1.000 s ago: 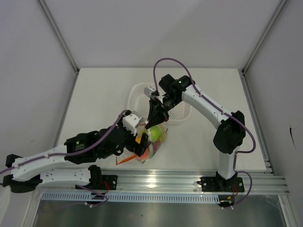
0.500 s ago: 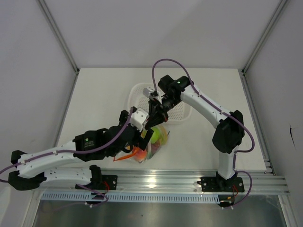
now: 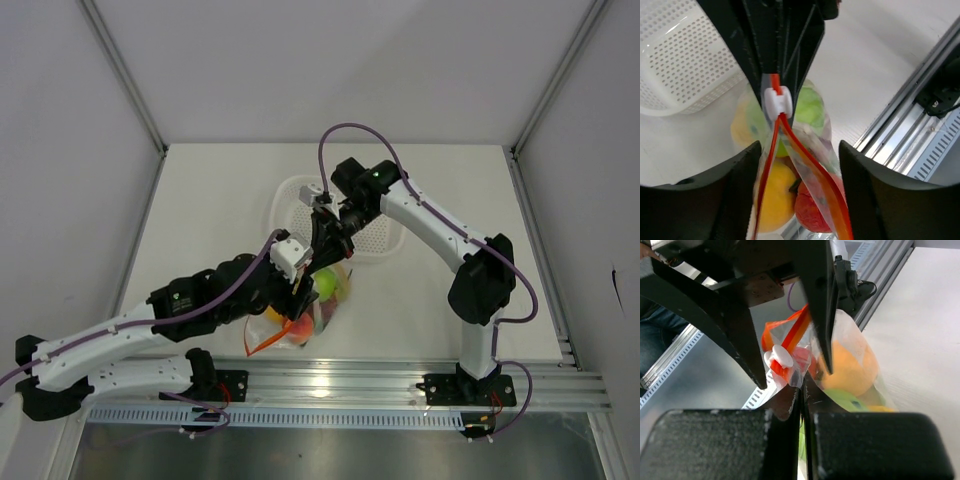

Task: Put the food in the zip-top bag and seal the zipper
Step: Adjust the zipper food storage bag at the center of the board, then zip the zipper food storage bag at the center of the board.

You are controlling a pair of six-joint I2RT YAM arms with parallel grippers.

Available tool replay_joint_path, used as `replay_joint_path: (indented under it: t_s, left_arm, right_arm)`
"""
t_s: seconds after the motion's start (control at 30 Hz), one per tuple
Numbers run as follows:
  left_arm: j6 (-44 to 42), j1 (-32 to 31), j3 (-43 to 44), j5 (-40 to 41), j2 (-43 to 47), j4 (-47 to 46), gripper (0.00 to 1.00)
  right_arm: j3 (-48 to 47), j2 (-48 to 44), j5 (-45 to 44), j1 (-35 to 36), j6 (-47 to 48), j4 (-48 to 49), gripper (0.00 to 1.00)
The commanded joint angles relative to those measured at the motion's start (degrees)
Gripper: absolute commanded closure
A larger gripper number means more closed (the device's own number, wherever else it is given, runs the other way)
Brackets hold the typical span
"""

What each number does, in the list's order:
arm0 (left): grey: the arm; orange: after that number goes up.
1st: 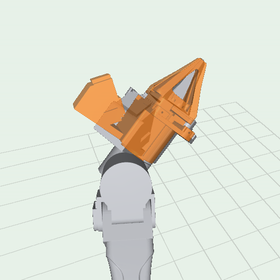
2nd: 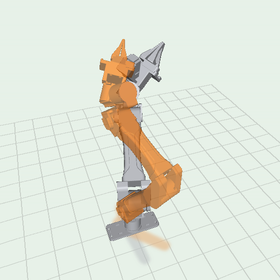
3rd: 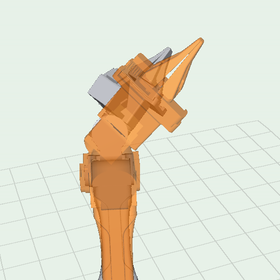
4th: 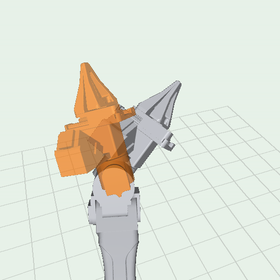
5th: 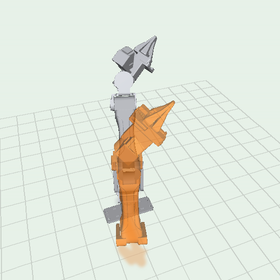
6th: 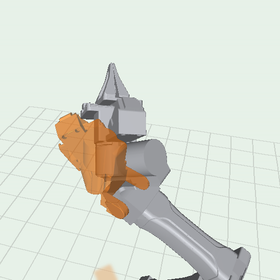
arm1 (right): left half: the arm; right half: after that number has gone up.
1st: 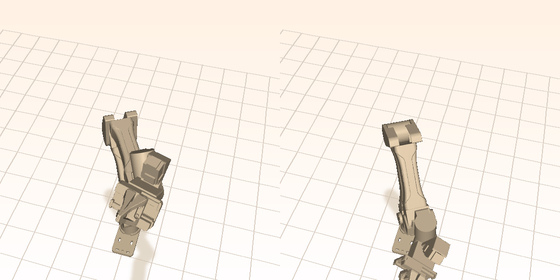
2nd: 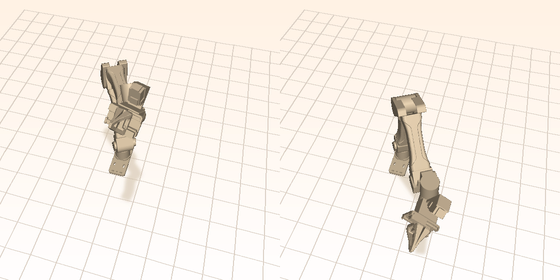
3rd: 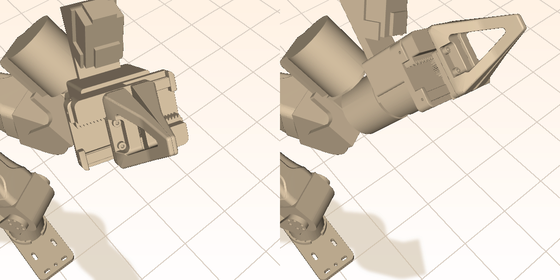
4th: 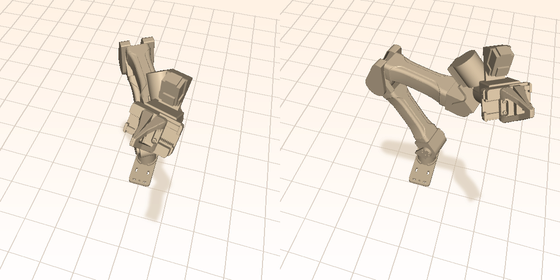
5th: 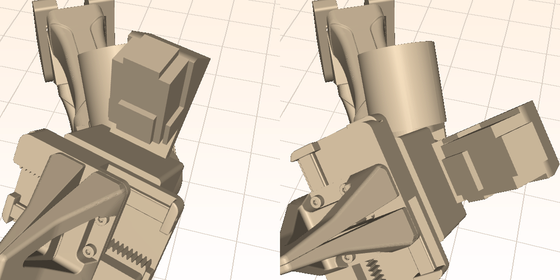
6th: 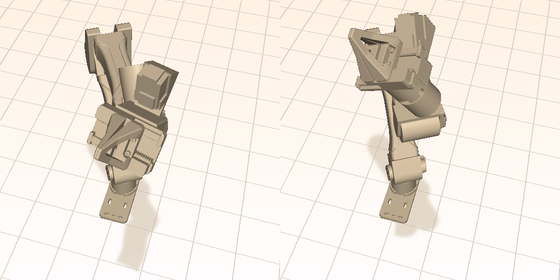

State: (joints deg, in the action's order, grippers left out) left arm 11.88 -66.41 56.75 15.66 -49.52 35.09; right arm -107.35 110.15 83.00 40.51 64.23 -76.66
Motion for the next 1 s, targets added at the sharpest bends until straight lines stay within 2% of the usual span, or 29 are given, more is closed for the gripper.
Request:
replay_joint_path:
  t_s: [0.0,0.13,0.17,0.23,0.33,0.37,0.4,0.43,0.5,0.57,0.6,0.63,0.67,0.7,0.73,0.77,0.87,0.97]
  left_arm:
    - [-0.9,0.41,0.64,-5.56,-0.84,-0.38,0.37]
    - [0.68,0.41,0.29,-4.24,-1.46,1.38,0.55]
    - [1.82,0.49,0.72,-3.8,-1.55,2.17,0.63]
    - [2.53,0.41,0.73,-3.18,-1.29,3.84,0.7]
    - [3.59,0.41,0.03,-2.65,-0.93,4.28,0.97]
    - [3.76,0.41,0.03,-2.3,-0.93,4.54,0.99]
    - [3.68,0.41,0.03,-2.48,-0.93,4.63,0.99]
    - [3.33,0.49,-0.15,-2.74,-0.85,4.46,0.99]
    - [3.15,0.41,-0.06,-3.44,-0.67,4.28,1.0]
    - [2.97,0.49,0.03,-4.49,-0.14,3.5,0.99]
    - [2.89,0.49,-0.06,-4.85,0.03,3.14,1.0]
    - [2.89,0.58,-0.15,-5.11,0.21,2.62,0.99]
    - [2.97,0.5,0.02,-5.37,0.38,2.44,1.0]
    - [2.97,0.67,-0.06,-5.81,0.47,2.44,0.99]
    - [2.97,0.76,-0.15,-5.99,0.47,2.26,0.99]
    - [3.15,0.85,-0.24,-6.17,0.56,2.18,0.99]
    - [3.24,1.28,-0.67,-7.48,1.35,1.74,0.99]
    - [2.98,1.81,-1.55,-10.12,2.76,1.21,0.99]
  right_arm:
    - [-3.3,0.15,5.5,0.36,-0.86,-10.61,1.0]
    - [-3.39,0.33,5.59,0.18,-1.12,-10.7,1.0]
    - [-3.39,0.42,5.59,0.09,-1.12,-10.79,1.0]
    - [-3.48,0.59,5.5,0.01,-1.38,-10.7,1.0]
    - [-3.83,0.77,5.07,0.09,-1.82,-10.7,1.0]
    - [-4.01,0.77,4.98,0.09,-2.0,-10.61,1.0]
    - [-4.27,0.86,4.8,0.09,-2.09,-10.7,0.94]
    - [-4.44,0.77,4.45,0.09,-2.17,-10.61,0.8]
    - [-4.97,0.77,3.93,0.09,-3.23,-10.61,0.74]
    - [-5.85,0.6,2.43,0.36,-5.15,-9.83,0.59]
    - [-5.85,0.25,1.82,0.62,-6.9,-8.52,0.47]
    - [-5.24,-0.28,1.12,0.79,-9.01,-6.76,0.28]
    - [-4.37,-0.89,-0.89,1.14,-14.77,-1.61,0.21]
    - [-2.97,-2.99,-2.3,2.19,-18.75,2.36,0.01]
    - [1.49,-4.58,-3.97,2.81,-23.49,13.18,0.01]
    - [4.75,-6.51,-8.08,3.34,-34.67,19.73,0.01]
    - [17.91,-15.12,-12.77,3.88,-46.79,41.68,0.0]
    - [22.96,-18.82,-14.7,1.77,-52.88,49.04,0.01]
